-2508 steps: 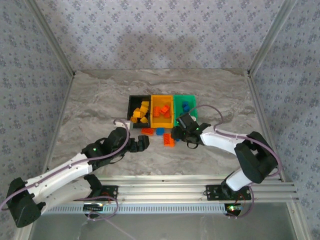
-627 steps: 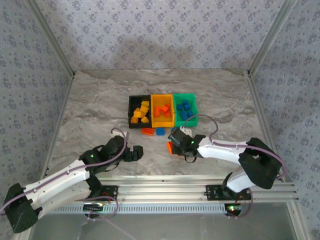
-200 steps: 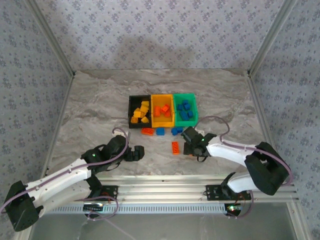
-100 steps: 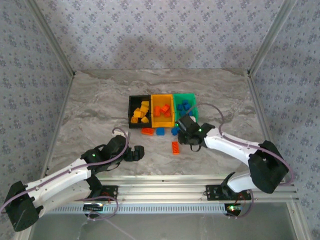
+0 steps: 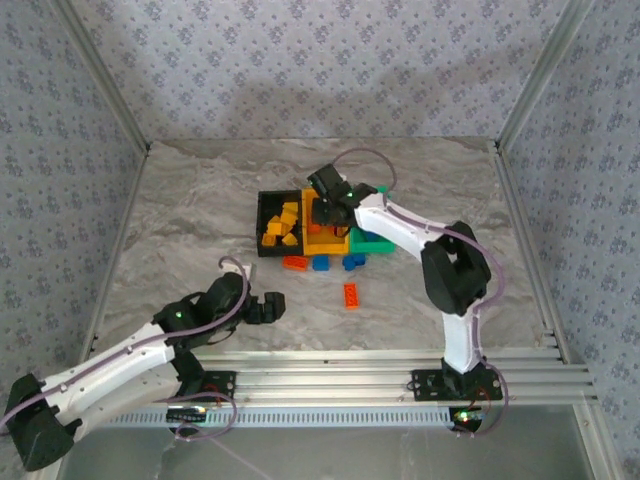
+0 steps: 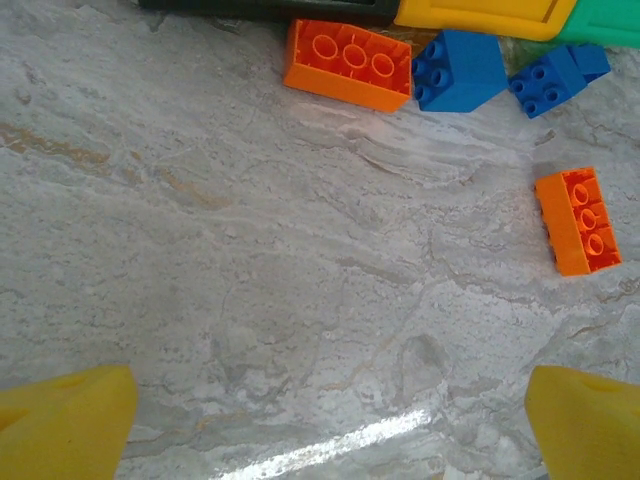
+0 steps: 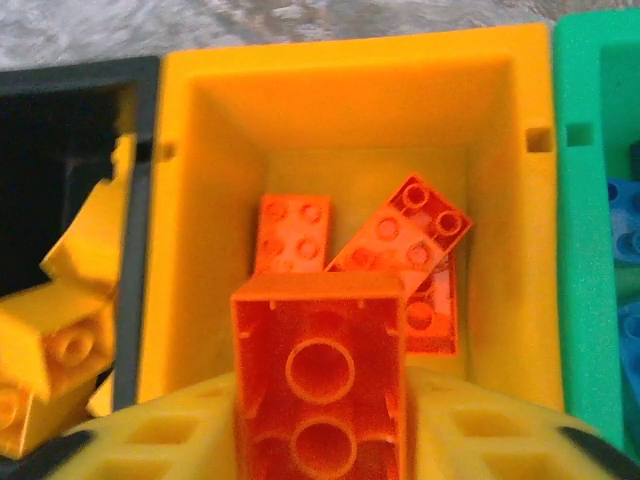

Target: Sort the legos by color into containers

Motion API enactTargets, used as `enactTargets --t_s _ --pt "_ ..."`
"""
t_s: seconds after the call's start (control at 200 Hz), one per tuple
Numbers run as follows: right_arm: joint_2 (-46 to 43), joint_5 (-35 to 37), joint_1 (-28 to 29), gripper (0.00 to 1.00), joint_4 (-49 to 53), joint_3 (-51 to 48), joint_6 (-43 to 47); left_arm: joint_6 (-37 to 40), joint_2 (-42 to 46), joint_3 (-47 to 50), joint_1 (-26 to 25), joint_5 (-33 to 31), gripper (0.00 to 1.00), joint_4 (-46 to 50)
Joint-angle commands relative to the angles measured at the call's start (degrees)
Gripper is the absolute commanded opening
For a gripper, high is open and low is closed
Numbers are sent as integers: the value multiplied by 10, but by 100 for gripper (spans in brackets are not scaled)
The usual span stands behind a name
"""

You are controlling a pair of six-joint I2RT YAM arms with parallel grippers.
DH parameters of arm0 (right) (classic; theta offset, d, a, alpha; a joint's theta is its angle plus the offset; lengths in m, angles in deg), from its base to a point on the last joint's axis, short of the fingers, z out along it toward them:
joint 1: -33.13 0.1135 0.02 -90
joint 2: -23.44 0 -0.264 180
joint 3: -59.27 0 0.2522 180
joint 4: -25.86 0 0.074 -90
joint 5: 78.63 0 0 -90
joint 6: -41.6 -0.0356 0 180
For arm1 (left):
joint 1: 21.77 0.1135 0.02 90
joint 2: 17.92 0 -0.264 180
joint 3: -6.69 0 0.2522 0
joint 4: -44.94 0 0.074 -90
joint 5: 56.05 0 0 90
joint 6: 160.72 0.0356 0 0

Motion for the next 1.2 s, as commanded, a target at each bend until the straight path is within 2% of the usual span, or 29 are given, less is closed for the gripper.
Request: enactTargets --t_s 0.0,0.195,0.51,0.655,0.81,1.009,1.119,1.194 --pt "2 5 -4 64 30 42 13 -9 21 -18 3 -11 100 31" --pt "-95 34 35 71 21 -32 17 -9 29 -17 3 -16 100 32" --pt "-281 71 123 77 24 -330 -104 -8 28 -9 4 -21 100 23" --pt "-292 77 155 78 21 -403 -146 -10 28 -3 6 -19 100 18" --pt "-239 78 176 78 12 -412 -167 -12 26 0 6 -16 100 15" --pt "-185 66 182 68 -13 -397 -162 -10 27 -1 7 -16 100 22" --pt "-164 50 175 50 -16 -389 -158 -8 28 -1 9 -15 100 20" --pt "-164 38 172 41 -24 -384 -151 -5 27 -2 10 -14 100 21"
